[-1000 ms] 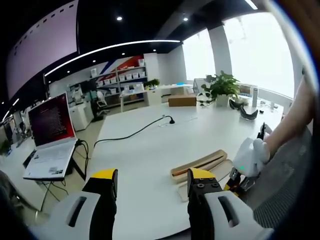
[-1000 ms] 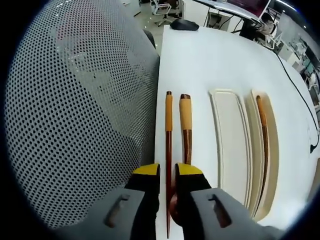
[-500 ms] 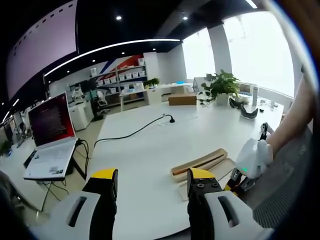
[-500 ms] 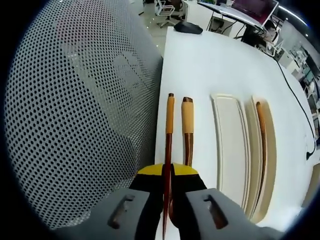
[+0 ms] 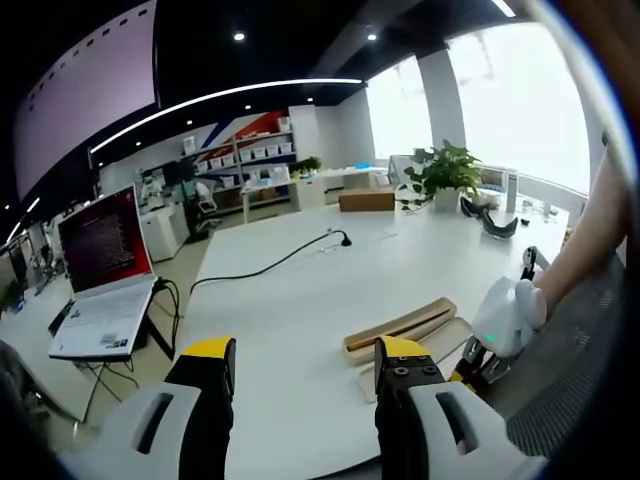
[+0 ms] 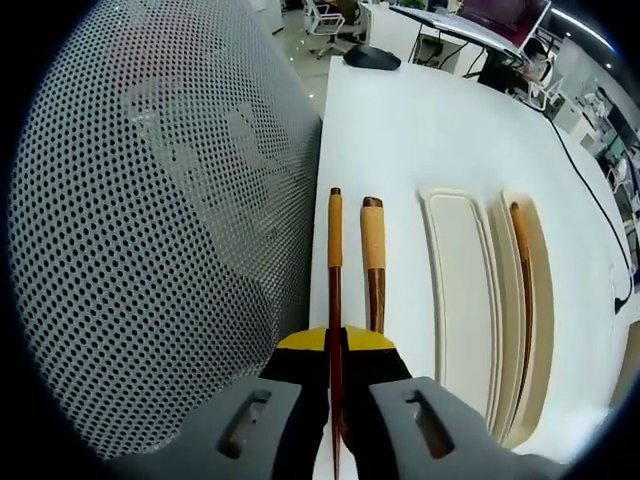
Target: Arrange the utensils inside the cutlery case until each visible utensil rests in its matching compartment.
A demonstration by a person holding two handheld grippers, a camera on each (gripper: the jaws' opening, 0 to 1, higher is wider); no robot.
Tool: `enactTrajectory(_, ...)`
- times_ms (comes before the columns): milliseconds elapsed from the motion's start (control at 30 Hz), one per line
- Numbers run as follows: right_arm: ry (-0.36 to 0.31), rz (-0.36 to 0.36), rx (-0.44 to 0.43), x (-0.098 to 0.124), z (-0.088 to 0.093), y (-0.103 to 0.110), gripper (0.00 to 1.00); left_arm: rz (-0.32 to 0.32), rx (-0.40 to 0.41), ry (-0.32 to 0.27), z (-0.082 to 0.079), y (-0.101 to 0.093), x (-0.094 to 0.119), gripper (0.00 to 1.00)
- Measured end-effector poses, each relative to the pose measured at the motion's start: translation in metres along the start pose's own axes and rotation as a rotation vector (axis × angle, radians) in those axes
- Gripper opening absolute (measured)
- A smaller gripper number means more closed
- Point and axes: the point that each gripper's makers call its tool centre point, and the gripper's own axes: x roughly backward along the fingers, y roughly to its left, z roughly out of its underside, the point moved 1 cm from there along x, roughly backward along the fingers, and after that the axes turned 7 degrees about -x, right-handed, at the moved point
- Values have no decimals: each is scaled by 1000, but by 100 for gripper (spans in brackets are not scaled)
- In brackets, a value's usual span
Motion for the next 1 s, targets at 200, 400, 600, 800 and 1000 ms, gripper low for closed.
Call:
enactTrajectory(200,-4,-4,-6,0,0,1,0,2,-3,2,0,0,0,57)
enactTrajectory(400,-7,-9,-20,0,-1,1,0,3,-4,4,1,0,1,57)
enactTrajectory(600,-3,-12,-19,0,-1,2,0,6,-2,6,1,0,0,57)
enactTrajectory(800,-7,-22,-23,0,-3,4,0,8,-7,10,1,-1,0,57)
enactTrajectory(1000,-24,-25,-39,3,-8,4,0,12,-10,13,2,-2,0,57)
